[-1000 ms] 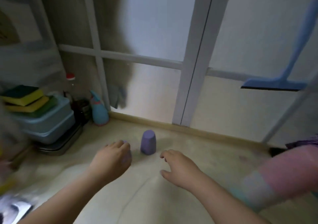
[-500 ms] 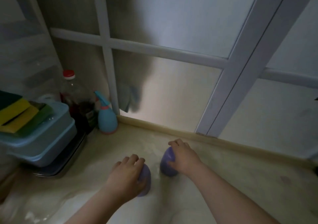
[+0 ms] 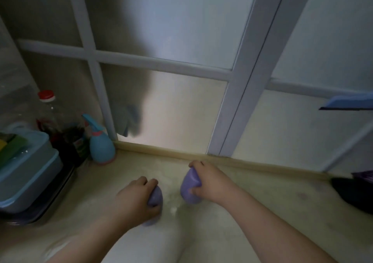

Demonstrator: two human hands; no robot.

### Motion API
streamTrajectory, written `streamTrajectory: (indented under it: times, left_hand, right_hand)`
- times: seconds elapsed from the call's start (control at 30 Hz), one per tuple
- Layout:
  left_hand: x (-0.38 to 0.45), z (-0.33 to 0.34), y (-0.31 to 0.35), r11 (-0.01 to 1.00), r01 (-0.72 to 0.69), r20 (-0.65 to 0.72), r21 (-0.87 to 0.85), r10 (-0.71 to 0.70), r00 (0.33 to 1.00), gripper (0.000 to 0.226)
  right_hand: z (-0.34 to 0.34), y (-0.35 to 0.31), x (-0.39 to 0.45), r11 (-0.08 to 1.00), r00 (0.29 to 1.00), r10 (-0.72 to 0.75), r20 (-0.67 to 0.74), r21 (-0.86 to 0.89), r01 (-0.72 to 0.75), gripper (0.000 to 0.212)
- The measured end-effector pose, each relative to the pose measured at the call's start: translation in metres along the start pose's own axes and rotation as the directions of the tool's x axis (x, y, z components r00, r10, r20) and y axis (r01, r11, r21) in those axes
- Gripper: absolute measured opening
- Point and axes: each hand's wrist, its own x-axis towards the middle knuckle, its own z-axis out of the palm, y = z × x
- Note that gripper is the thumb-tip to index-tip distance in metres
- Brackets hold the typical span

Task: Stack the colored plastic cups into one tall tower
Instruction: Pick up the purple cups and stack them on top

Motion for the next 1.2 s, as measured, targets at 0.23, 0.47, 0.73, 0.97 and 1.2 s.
streamTrajectory:
  times: [0.23,0.47,0.73,0.97,1.2]
  left_hand:
    - [-0.019,-0.103,0.084,0.988,-0.142,-0.279,0.051,0.151,0.948,0.052]
    - [-0.068,-0.193,0.224,0.927,-0.373,-0.451,0.035,0.348,0.822,0.051]
    - [-0.100,-0.201,0.353,0.821,-0.571,-0.448,-0.018,0.504,0.739,0.056]
    - [-0.115,-0.193,0.401,0.807,-0.590,-0.470,-0.021,0.513,0.719,0.056]
    - [-0.133,-0.194,0.410,0.877,-0.478,-0.494,-0.051,0.394,0.775,0.056]
  right_hand:
    - [-0.112,-0.014,-0.108,0.990,0.982,-0.096,-0.161,-0.122,0.076,0.060]
    - [-0.229,-0.001,-0.255,0.977,0.917,-0.098,-0.386,-0.215,0.014,0.058]
    - [-0.273,0.066,-0.369,0.973,0.902,0.052,-0.429,-0.182,-0.142,0.059]
    - [-0.260,0.106,-0.393,0.987,0.911,0.017,-0.412,-0.141,-0.082,0.056]
    - [-0.225,0.126,-0.360,0.994,0.941,-0.043,-0.336,-0.110,0.007,0.057]
